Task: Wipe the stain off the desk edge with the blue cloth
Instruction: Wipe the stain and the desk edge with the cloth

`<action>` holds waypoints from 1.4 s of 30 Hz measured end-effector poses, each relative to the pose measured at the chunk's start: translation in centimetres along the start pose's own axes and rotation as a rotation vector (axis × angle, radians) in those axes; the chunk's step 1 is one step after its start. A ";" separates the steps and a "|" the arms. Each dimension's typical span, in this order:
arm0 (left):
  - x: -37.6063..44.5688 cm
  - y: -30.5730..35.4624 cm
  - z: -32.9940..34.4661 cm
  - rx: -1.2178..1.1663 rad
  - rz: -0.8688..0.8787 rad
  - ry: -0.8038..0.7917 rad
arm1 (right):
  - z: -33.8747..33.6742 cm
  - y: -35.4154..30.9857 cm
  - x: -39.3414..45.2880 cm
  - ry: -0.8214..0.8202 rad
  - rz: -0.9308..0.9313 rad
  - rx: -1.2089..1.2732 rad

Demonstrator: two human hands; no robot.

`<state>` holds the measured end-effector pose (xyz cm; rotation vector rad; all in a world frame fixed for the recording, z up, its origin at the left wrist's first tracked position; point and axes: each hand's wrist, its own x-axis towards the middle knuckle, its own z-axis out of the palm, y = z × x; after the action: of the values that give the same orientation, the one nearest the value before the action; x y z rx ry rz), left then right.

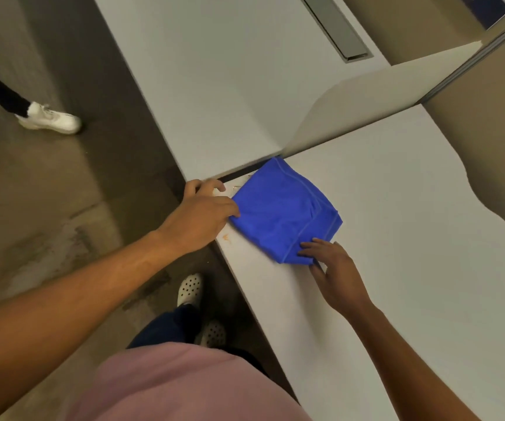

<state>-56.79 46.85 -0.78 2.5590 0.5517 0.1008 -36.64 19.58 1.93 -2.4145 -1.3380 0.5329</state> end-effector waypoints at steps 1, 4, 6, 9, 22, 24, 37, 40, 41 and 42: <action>-0.9 0.2 0.4 -0.005 -0.038 0.010 | 0.0 0.1 -0.4 -0.004 -0.017 -0.002; -3.6 1.5 1.8 0.021 -0.052 0.105 | 0.1 0.6 -1.7 -0.024 -0.077 -0.009; -5.3 2.5 2.7 0.048 -0.043 0.185 | 0.1 1.0 -2.6 -0.052 -0.112 -0.030; -7.5 4.3 4.1 0.055 -0.076 0.257 | -0.5 1.5 -3.9 -0.100 -0.154 -0.087; -12.0 15.5 14.5 -0.941 -0.847 0.503 | 5.8 -6.6 0.9 -0.091 -0.333 -0.239; -10.4 17.3 15.2 -1.083 -0.903 0.534 | 7.4 -6.7 3.4 -0.084 -0.285 -0.338; -6.6 19.2 16.6 -0.979 -0.927 0.717 | 3.2 0.3 8.6 -0.035 -0.158 -0.438; -6.7 19.2 16.7 -0.975 -0.913 0.724 | 1.5 0.3 12.1 -0.072 -0.268 -0.456; -6.7 19.1 16.8 -0.971 -0.913 0.727 | 1.6 0.0 13.2 -0.084 -0.289 -0.434; -6.6 19.1 16.8 -0.965 -0.917 0.728 | 2.0 -0.6 14.1 -0.090 -0.307 -0.409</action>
<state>-52.93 21.26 -5.45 1.1256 1.4428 0.7587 -31.07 32.15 -1.82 -2.4345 -1.9763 0.3103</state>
